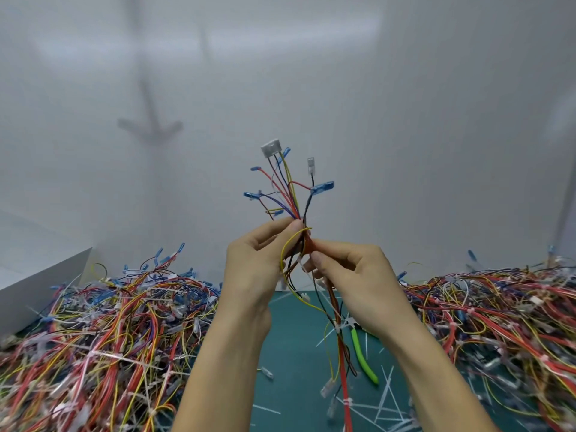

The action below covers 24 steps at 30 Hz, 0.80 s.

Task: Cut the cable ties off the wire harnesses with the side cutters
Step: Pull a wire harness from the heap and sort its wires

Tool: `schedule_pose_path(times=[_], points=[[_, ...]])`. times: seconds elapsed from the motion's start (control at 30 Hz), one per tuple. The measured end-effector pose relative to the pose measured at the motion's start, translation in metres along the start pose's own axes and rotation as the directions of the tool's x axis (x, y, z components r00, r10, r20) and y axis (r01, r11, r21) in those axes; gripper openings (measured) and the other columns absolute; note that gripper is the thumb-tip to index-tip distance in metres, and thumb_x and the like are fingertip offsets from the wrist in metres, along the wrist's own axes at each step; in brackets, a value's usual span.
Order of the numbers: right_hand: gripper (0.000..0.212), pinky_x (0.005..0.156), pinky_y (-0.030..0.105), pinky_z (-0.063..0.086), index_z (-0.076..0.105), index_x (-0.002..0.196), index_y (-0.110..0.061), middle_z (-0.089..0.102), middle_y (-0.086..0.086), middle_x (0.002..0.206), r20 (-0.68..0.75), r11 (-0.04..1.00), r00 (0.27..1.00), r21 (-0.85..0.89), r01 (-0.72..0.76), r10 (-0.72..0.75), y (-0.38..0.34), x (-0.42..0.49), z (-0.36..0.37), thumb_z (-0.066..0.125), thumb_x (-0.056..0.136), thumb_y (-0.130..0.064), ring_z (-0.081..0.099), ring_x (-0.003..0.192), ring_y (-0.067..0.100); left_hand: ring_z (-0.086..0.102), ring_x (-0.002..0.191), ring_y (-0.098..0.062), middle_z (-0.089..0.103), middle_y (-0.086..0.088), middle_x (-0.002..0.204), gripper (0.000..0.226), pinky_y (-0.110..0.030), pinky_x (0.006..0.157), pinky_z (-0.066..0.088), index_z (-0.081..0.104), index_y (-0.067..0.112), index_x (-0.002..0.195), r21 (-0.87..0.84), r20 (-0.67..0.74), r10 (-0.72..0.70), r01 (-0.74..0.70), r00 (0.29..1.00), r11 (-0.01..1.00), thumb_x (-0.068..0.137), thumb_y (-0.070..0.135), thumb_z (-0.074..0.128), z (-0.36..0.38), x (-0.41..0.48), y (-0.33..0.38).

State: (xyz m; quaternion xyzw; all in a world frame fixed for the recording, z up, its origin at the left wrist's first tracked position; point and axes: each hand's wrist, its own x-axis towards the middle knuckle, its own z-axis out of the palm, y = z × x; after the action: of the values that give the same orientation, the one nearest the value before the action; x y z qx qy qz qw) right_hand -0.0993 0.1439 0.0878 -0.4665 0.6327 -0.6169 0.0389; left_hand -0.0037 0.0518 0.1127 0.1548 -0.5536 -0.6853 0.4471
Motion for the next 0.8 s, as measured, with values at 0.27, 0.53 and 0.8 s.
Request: schedule_pose_path(times=[0.27,0.53,0.8], points=[[0.022,0.089,0.038,0.055,0.075,0.096,-0.031,0.074,-0.016,0.087,-0.078,0.999,0.997,-0.054,-0.007,0.003,-0.013,-0.002,-0.003,0.054,0.098,-0.028,0.067,0.088,0.001,0.073,0.077,-0.009,0.077,0.000,0.079,0.005,-0.013,0.061,0.053,0.077,0.018,0.081,0.060,0.040,0.109,-0.111,0.993,0.992,0.080,0.013,0.077,0.005,-0.005,-0.002],[0.014,0.084,0.027,0.056,0.074,0.099,-0.031,0.075,-0.018,0.090,-0.091,0.999,0.994,-0.004,0.053,-0.053,-0.022,-0.005,-0.006,0.066,0.090,-0.038,0.070,0.088,0.000,0.073,0.074,-0.008,0.077,0.002,0.077,0.013,-0.011,0.064,0.052,0.077,0.017,0.082,0.148,0.077,0.260,-0.269,0.963,0.952,0.080,0.004,0.076,0.005,-0.005,-0.004],[0.011,0.084,0.042,0.059,0.077,0.089,-0.026,0.076,-0.009,0.078,-0.265,1.000,0.964,0.013,-0.001,0.004,-0.016,-0.002,-0.015,0.068,0.089,-0.019,0.073,0.074,0.007,0.072,0.078,-0.008,0.077,0.000,0.082,0.010,-0.009,0.066,0.050,0.076,0.014,0.088,0.175,0.165,0.223,-0.251,0.961,0.952,0.083,0.006,0.074,0.003,-0.007,0.002]])
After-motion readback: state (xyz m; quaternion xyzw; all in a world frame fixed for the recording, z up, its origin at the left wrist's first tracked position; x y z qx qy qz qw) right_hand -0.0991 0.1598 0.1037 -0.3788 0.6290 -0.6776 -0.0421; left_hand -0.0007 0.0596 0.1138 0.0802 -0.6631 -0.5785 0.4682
